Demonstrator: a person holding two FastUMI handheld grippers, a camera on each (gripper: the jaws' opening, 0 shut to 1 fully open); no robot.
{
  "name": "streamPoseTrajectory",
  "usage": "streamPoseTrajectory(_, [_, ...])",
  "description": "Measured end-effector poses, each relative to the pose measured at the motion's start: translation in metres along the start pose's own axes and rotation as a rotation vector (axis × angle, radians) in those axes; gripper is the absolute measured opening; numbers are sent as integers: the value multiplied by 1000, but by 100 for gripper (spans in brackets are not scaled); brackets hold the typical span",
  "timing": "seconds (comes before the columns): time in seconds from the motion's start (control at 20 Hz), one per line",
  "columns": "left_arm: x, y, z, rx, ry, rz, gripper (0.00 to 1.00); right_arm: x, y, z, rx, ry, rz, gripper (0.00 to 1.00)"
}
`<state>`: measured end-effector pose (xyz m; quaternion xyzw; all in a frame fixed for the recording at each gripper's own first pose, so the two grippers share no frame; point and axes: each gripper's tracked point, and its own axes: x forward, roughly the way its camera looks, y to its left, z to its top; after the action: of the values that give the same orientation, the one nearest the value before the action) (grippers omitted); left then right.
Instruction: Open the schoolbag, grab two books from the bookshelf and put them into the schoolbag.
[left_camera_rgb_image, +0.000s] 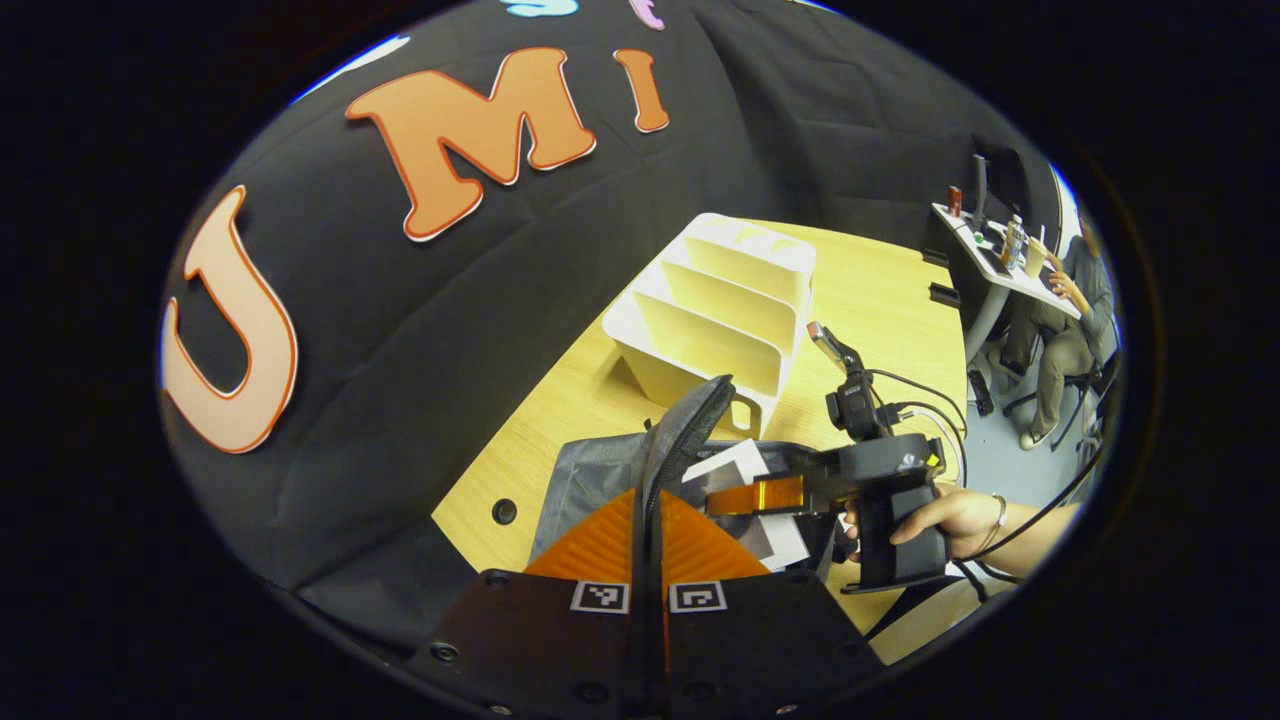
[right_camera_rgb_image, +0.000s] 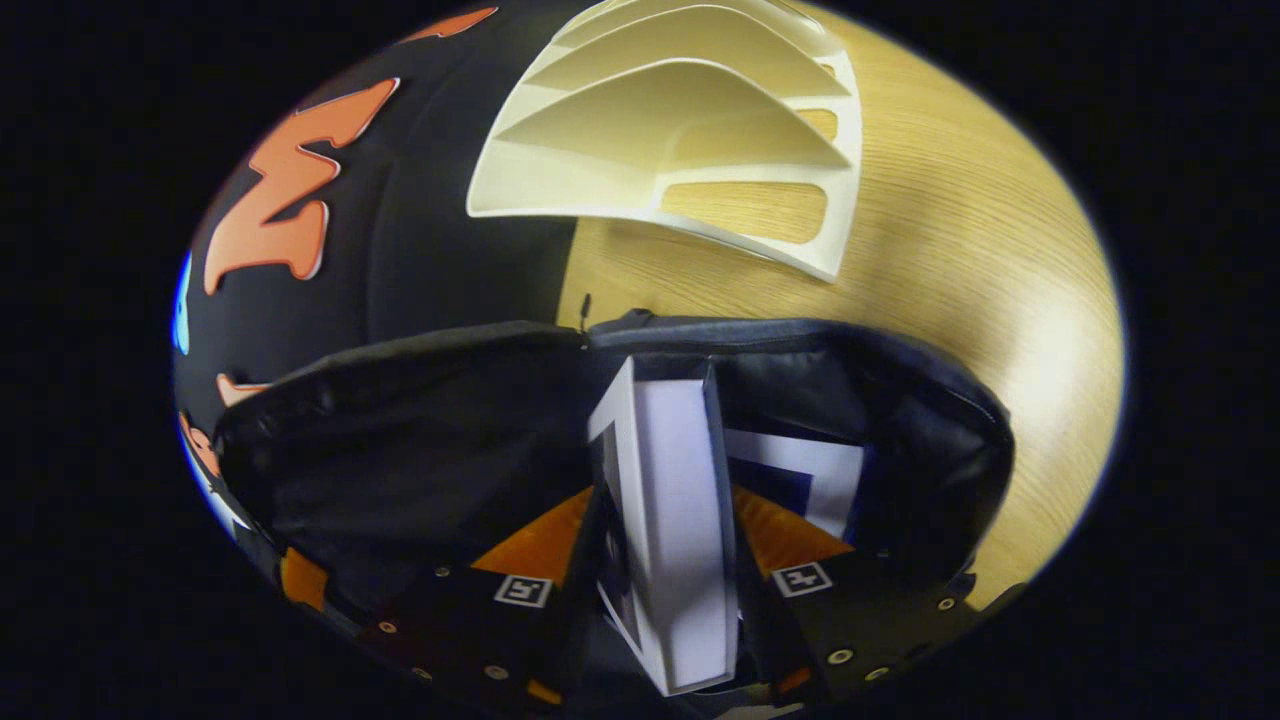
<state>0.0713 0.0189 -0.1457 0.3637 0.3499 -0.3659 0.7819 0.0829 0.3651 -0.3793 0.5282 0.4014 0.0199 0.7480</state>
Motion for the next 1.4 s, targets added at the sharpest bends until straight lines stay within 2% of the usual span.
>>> streamPoseTrajectory(0.05, [2,-1,-4,-10,2,-8,0,-6,-4,-7,-11,26,-13,66])
streamPoseTrajectory(0.1, [2,-3,-9,-21,-1,-17,1,-14,-10,-10,-23,35,-29,89])
streamPoseTrajectory(0.15, [4,-7,-12,-27,-4,-25,1,-22,-16,-10,-37,30,-44,99])
streamPoseTrajectory(0.3, [7,-22,-20,-41,-9,-65,1,-54,-29,2,-37,9,-61,99])
streamPoseTrajectory(0.4, [9,-25,-24,-53,-15,-64,1,-80,-37,18,-31,-13,-71,99])
streamPoseTrajectory(0.6, [13,-36,-31,-99,-30,-52,1,-133,-75,75,-131,-94,-192,98])
streamPoseTrajectory(0.65, [14,-41,-31,-123,-33,-47,7,-145,-83,92,-160,-104,-209,98])
streamPoseTrajectory(0.7, [16,-47,-30,-156,-31,-43,1,-157,-89,111,-190,-112,-219,98])
streamPoseTrajectory(0.75, [19,-52,-29,-192,-28,-34,1,-170,-89,128,-227,-114,-225,99])
streamPoseTrajectory(0.85, [27,-65,-23,-291,-14,-11,3,-194,-99,174,-318,-113,-255,98])
streamPoseTrajectory(0.95, [30,-84,-14,-445,-2,34,7,-224,-108,220,-429,-100,-289,99])
streamPoseTrajectory(1.0, [33,-89,-13,-505,0,76,17,-239,-110,242,-481,-97,-299,98])
streamPoseTrajectory(1.05, [32,-94,-12,-547,1,129,22,-251,-112,264,-531,-96,-305,98])
streamPoseTrajectory(1.15, [27,-107,11,-613,-52,184,53,-276,-111,307,-642,-111,-312,98])
streamPoseTrajectory(1.3, [6,-120,57,-647,-153,333,99,-312,-95,357,-790,-176,-315,98])
streamPoseTrajectory(1.4, [-20,-116,104,-616,-297,443,98,-332,-60,375,-869,-251,-246,99])
